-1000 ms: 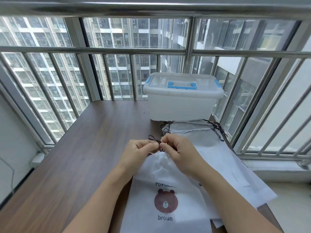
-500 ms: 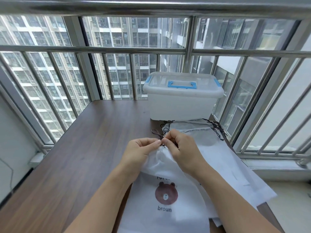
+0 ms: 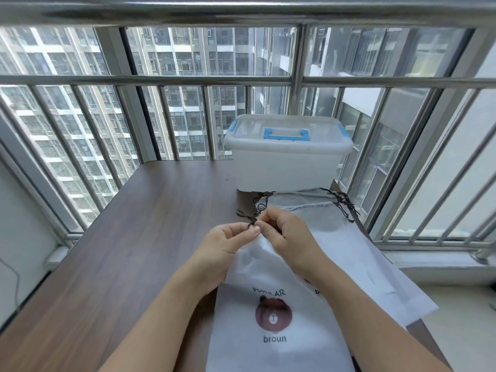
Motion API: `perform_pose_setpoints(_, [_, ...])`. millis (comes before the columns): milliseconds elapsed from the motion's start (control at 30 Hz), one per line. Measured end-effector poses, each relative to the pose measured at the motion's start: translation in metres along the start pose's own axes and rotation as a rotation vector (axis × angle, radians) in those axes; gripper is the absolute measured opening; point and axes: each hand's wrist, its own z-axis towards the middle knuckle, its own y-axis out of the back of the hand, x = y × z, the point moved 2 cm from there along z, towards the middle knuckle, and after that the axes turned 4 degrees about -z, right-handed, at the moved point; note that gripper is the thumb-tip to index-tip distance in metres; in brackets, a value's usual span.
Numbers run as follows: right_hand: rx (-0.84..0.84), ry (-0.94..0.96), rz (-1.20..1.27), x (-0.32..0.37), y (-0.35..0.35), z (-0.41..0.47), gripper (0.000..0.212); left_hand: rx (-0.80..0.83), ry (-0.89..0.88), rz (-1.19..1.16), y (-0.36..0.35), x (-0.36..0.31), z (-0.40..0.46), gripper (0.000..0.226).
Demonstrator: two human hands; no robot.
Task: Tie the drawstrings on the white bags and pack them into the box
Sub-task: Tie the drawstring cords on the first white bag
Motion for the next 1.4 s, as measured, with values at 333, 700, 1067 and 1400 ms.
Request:
perform_pose_setpoints(333, [0.011,-0.051,0.084,-0.001,0.003,0.0,0.02,-0.324,-0.464,0.573,0.011,-0.011,0.0,0.011])
perform_pose_setpoints(700, [0.098,-0.193,0.33,-0.005,0.001,0.003,0.022,-0.339,-0.548,0.515,0.012,-0.008,0.003,0.023])
perform_pose_setpoints(1067, [0.085,-0.225,0.318,-0.002,-0.007,0.0,0.025,-0.472,-1.041,0.887,-0.002,-0.014,-0.013,0.017])
perform_pose_setpoints(1400, [0.074,-0.197,0.351,0.002,-0.007,0.0,0.023,-0.306,-0.826,0.854,-0.004,-0.01,-0.01,0.044])
